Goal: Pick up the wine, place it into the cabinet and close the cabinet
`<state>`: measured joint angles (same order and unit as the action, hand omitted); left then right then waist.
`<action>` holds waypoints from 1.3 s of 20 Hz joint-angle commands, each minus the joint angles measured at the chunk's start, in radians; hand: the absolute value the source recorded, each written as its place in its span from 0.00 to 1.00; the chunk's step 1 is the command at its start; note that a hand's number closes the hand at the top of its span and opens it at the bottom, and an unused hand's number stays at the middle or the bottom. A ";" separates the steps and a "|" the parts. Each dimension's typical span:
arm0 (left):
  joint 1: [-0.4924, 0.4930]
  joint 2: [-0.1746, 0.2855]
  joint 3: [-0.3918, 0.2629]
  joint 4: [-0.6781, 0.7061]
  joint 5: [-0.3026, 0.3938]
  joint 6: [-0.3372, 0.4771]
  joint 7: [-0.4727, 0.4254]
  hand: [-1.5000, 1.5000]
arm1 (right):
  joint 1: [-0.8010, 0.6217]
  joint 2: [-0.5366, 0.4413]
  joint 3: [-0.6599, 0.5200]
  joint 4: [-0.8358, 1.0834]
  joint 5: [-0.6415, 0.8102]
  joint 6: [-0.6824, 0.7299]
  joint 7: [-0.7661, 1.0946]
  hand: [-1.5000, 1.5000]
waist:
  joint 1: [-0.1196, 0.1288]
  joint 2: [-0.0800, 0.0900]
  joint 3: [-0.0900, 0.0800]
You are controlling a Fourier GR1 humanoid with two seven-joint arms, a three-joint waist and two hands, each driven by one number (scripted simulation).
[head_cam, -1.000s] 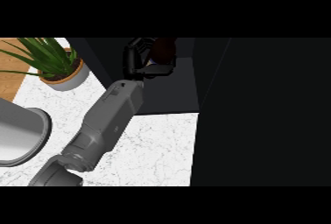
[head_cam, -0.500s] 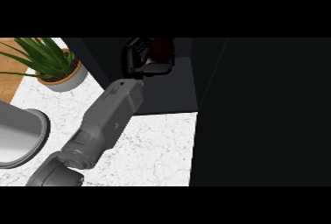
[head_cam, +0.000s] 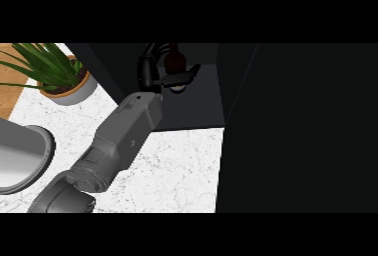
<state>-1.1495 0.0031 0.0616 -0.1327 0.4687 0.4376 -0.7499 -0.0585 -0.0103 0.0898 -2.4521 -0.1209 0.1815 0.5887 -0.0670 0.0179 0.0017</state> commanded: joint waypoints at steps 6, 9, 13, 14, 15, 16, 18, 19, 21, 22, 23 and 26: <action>0.010 0.042 -0.018 0.057 -0.045 0.012 0.012 0.00 | 0.018 0.010 0.041 -0.064 -0.010 -0.033 0.009 0.00 | -0.005 0.008 -0.003; 0.056 -0.003 -0.023 0.058 -0.056 0.048 -0.048 0.00 | 0.020 0.006 0.020 -0.054 -0.028 -0.012 0.014 0.00 | -0.003 0.007 -0.003; 0.040 -0.003 -0.022 0.063 -0.061 0.080 -0.033 0.00 | -0.002 -0.006 0.008 -0.048 -0.045 -0.004 0.025 0.00 | -0.008 0.007 -0.003; 0.041 0.028 -0.008 0.059 -0.050 0.048 -0.033 0.00 | -0.032 -0.003 -0.010 0.002 -0.045 0.000 -0.011 0.00 | -0.017 0.019 -0.003; 0.063 0.006 -0.002 0.047 -0.047 0.063 -0.060 0.00 | 0.024 -0.003 0.004 -0.021 -0.024 0.008 -0.017 0.00 | -0.003 0.008 -0.003; 0.045 0.003 0.009 0.042 -0.039 0.074 -0.058 0.00 | -0.044 -0.010 0.007 -0.021 -0.034 -0.010 0.041 0.00 | -0.006 0.012 -0.004; 0.077 -0.003 0.012 0.033 -0.037 0.066 -0.113 0.00 | -0.029 0.002 0.018 -0.030 -0.028 -0.012 0.027 0.00 | -0.012 0.012 -0.004; 0.063 0.013 0.020 0.028 -0.034 0.058 -0.102 0.00 | -0.006 -0.006 -0.022 0.018 -0.047 0.011 -0.028 0.00 | -0.009 0.014 -0.003; 0.066 0.029 0.013 0.043 -0.044 0.019 -0.080 0.00 | -0.054 -0.005 0.009 -0.021 -0.033 -0.011 0.033 0.00 | -0.011 0.015 -0.004; 0.097 0.007 0.014 0.044 -0.045 0.021 -0.106 0.00 | 0.014 -0.011 -0.025 -0.010 -0.052 0.014 -0.017 0.00 | -0.007 0.010 -0.002; 0.070 0.003 0.005 0.046 -0.056 0.030 -0.088 0.00 | -0.037 0.007 0.021 -0.006 -0.026 -0.012 0.025 0.00 | -0.002 0.010 -0.004; 0.104 0.049 0.004 0.043 -0.059 -0.056 -0.109 0.00 | 0.000 0.001 0.012 -0.055 -0.048 -0.008 0.026 0.00 | -0.009 0.011 -0.004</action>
<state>-1.0998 0.0003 0.0640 -0.1041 0.4146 0.4566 -0.8374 -0.0726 -0.0078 0.1013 -2.4399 -0.1270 0.1798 0.5781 -0.0809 0.0251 0.0018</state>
